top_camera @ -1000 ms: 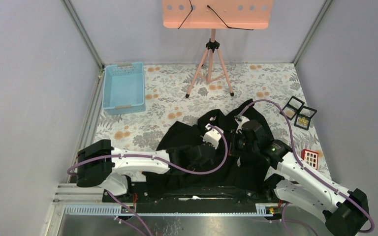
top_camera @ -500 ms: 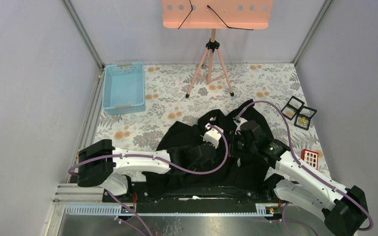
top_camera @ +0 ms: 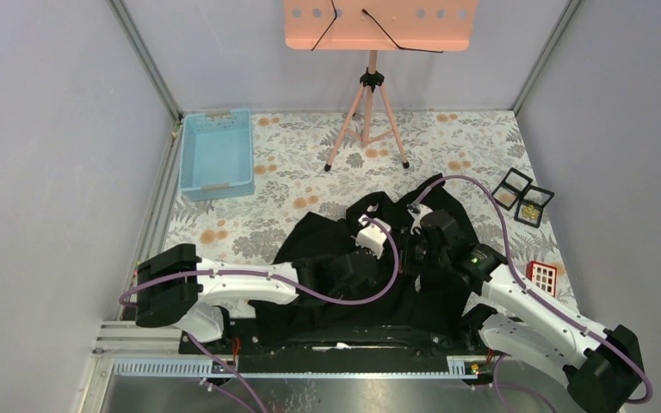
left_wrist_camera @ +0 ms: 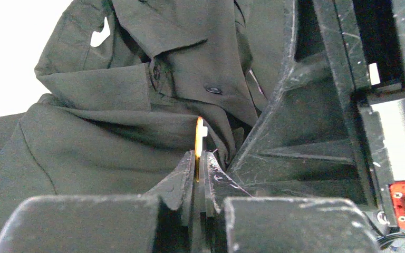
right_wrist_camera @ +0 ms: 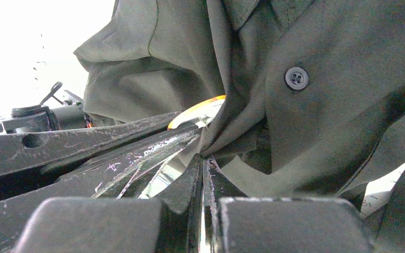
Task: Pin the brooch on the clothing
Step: Pin the brooch to the clothes.
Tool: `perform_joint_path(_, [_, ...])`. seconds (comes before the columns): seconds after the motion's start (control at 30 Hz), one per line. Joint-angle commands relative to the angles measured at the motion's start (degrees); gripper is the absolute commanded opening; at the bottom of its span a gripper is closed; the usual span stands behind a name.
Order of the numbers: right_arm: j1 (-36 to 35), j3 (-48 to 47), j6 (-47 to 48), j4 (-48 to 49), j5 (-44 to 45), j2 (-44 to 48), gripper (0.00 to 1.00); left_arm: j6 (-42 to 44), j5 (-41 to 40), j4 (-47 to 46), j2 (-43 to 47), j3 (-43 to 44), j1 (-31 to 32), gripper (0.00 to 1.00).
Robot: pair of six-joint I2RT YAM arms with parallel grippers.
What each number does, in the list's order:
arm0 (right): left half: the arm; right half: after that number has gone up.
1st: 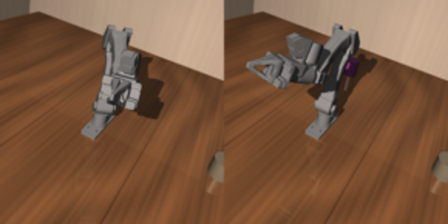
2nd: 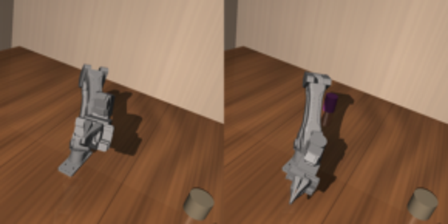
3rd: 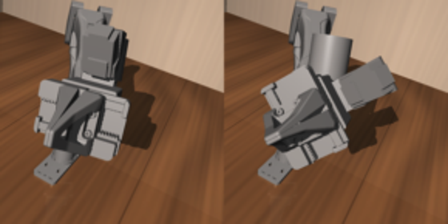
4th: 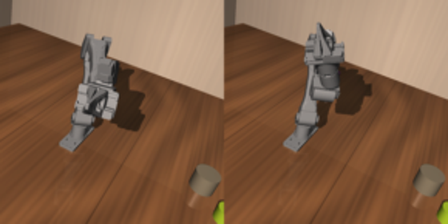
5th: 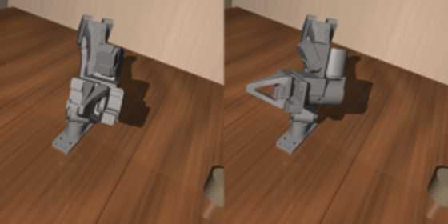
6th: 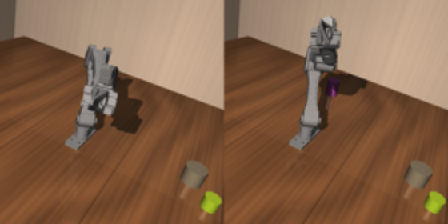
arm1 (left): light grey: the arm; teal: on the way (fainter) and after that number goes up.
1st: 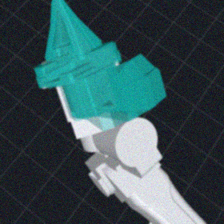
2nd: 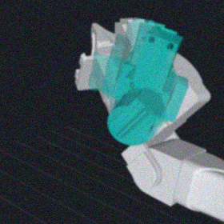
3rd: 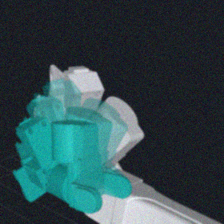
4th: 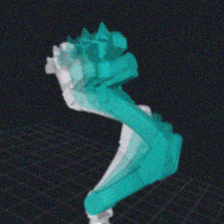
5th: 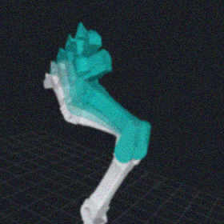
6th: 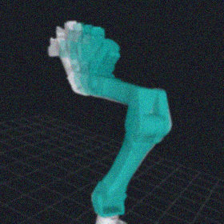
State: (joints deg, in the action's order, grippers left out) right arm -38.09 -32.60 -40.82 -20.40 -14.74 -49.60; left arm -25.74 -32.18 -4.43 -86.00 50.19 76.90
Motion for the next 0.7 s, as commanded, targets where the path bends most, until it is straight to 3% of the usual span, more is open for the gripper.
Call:
perform_joint_path(0.0, [0.03,0.73,0.14,1.08,-2.46,-0.33,0.00,-1.70,-1.95,-5.34,0.91,1.43,-0.26,0.00])
perform_joint_path(0.53, [0.06,1.99,0.56,1.86,-3.88,0.87,0.00,-6.85,-0.87,-14.17,4.07,-4.96,-0.80,0.00])
perform_joint_path(0.57, [0.04,1.78,0.75,1.16,-3.19,1.31,0.05,-6.95,-1.18,-13.92,4.45,-5.18,-1.10,0.00])
perform_joint_path(0.67, [0.08,1.52,1.21,-1.17,-0.41,4.17,0.36,-6.96,-0.24,-14.31,6.28,-7.13,-3.32,0.00])
